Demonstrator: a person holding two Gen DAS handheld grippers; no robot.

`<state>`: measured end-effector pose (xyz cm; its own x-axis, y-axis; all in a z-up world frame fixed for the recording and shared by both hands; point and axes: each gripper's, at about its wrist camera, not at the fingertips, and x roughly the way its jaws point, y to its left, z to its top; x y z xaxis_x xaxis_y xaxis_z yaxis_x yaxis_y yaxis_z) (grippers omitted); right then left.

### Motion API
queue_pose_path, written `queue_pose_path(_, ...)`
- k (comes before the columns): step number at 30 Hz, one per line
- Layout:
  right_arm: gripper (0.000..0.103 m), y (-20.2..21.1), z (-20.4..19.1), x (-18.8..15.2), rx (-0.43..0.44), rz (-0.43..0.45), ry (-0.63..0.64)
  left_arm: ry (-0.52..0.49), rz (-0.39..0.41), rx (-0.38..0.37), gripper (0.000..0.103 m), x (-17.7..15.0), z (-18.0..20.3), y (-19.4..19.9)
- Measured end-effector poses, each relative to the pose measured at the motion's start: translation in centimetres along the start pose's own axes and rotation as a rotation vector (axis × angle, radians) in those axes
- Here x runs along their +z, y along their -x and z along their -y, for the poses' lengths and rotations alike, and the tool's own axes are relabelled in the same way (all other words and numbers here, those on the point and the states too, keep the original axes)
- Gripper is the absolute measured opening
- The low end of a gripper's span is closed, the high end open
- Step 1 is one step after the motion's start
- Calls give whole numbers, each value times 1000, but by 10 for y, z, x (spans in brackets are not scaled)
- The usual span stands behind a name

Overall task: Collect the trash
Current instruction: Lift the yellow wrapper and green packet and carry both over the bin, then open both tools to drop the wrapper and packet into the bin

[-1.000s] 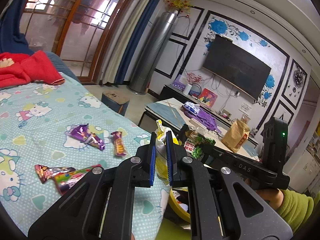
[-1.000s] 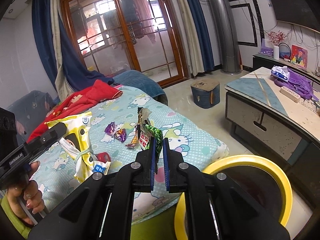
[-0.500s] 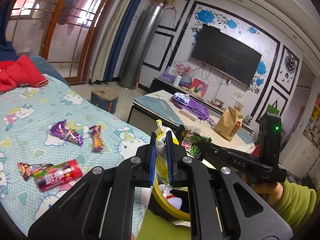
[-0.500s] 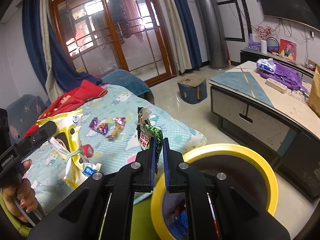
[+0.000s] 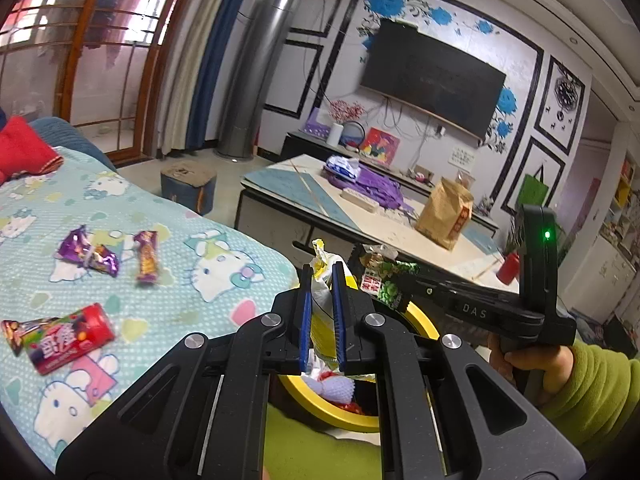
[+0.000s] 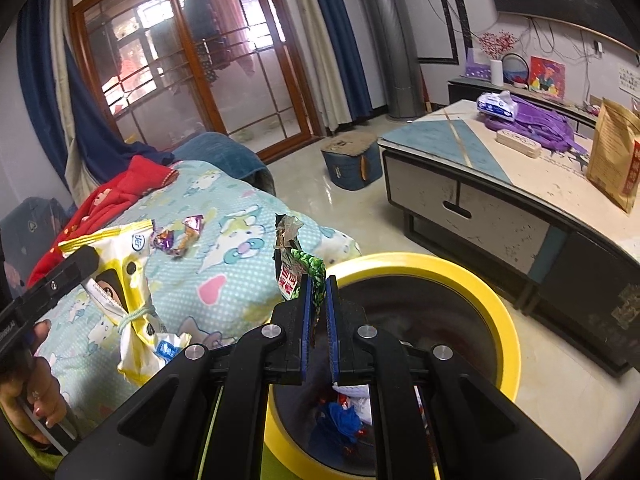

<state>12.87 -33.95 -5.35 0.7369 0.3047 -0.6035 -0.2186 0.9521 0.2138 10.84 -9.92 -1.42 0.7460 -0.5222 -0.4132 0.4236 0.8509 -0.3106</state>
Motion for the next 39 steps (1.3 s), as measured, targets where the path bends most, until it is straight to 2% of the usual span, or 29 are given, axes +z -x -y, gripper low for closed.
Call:
queue_pose_path(23,8,-30,49,-19,-76,-171,-150,-83,-138,-49,5,-29,36,-50)
queue_pose_path(33,8,-34,63,-21,-82,-187,-212,-86,-193,-74,6,-38,44,-68)
queue_pose_path(34,9,-34,64,-21,-83,-188,-220,-82,-194,-73,10,-38,44,-69)
queue_pose_path(35,14,-34,65,-21,-85,-188,-228,-78,-193,-71,13,-37,43,-69)
queue_pose_path(36,23,-34,66,-21,-87,-186,-234,-70,-191,-73,23,-37,42,-68)
queue_pose_path(37,26,-33,67,-21,-89,-183,-240,-64,-187,-73,33,-36,41,-68)
queue_pose_path(38,31,-32,67,-20,-90,-180,-243,-53,-181,-73,39,-35,39,-66)
queue_pose_path(39,32,-32,67,-20,-90,-178,-242,-45,-176,-71,47,-34,36,-64)
